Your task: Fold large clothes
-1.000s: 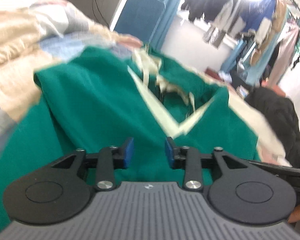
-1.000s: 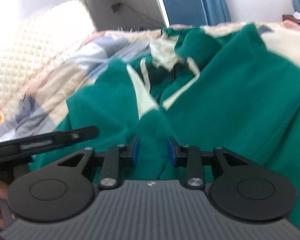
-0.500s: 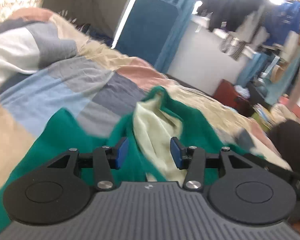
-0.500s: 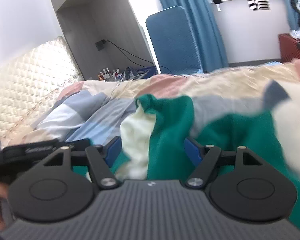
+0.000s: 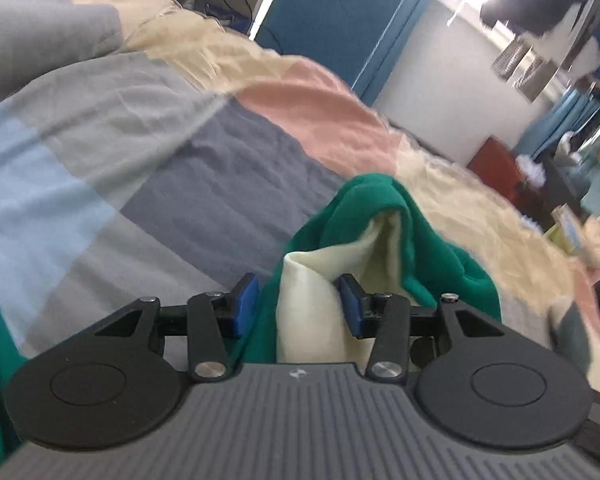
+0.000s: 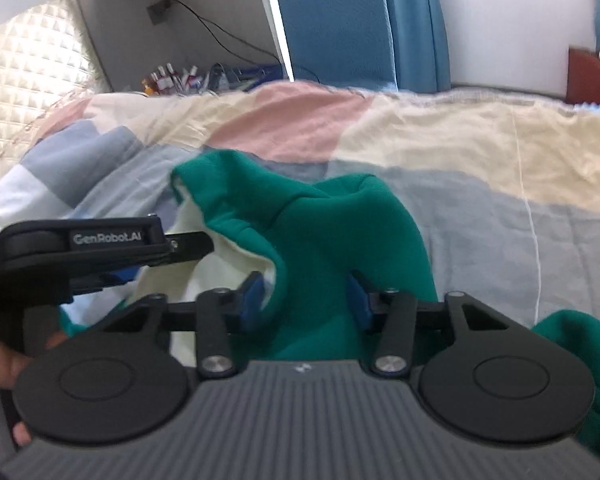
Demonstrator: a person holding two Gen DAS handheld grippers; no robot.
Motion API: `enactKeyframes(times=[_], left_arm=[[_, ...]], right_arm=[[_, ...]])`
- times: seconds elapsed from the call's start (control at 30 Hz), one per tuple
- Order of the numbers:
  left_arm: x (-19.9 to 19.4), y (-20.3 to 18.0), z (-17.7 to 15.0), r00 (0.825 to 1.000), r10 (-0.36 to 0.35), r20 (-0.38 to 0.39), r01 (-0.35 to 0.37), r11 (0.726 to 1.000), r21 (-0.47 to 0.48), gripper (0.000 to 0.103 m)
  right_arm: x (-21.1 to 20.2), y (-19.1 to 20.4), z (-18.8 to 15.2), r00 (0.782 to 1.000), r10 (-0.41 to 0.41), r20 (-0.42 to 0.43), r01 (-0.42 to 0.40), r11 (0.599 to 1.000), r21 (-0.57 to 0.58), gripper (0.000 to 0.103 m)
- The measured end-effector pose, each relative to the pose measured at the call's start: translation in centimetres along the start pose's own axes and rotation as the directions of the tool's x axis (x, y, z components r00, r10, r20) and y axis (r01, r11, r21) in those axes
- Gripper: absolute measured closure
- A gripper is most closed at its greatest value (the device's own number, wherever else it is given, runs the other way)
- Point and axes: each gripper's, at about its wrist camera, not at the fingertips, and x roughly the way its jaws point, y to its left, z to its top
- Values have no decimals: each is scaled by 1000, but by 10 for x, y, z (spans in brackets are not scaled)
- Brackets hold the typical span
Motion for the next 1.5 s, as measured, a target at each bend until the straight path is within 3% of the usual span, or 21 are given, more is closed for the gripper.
enactKeyframes(times=[0.1,0.13,0.4,0.57,0.7,0.83,0.93,1.1,1.27,1.5], left_arm=[[5,-12,-3,999,38,-17,-37,998,58,80],[0,-17,-4,999,47,3,-47,995,84,85],[-76,-37,7,994,-27,105,12,990,140,90],[-158,-49,9,982,-72,177,41,985,168,91],[-236,-52,-5,964,-118,239,71,978,198,91],[-316,-51,-46,947,-156,283,81,962,260,91],[-366,-46,-89,944,-172,282,90,955,284,91],[-423,-31,-170,942,-201,270,125,954,274,91],[-447,-14,-264,948,-199,248,128,953,274,91],[-428,15,-360,965,-184,187,137,961,240,91]], right_arm=[[9,2,0,999,4,-47,-6,999,-47,89],[6,3,1,999,-8,-48,5,998,-60,92],[-68,4,20,990,56,132,-50,997,-54,95],[-141,16,34,962,82,259,-66,995,-69,96],[-212,34,26,932,117,344,-88,991,-99,96],[-280,54,-5,903,152,403,-92,982,-164,96],[-326,66,-42,886,169,432,-89,976,-200,96],[-380,72,-108,880,174,443,-85,973,-213,96],[-405,76,-181,906,149,397,-65,974,-217,96],[-387,74,-260,967,85,240,-36,978,-204,95]])
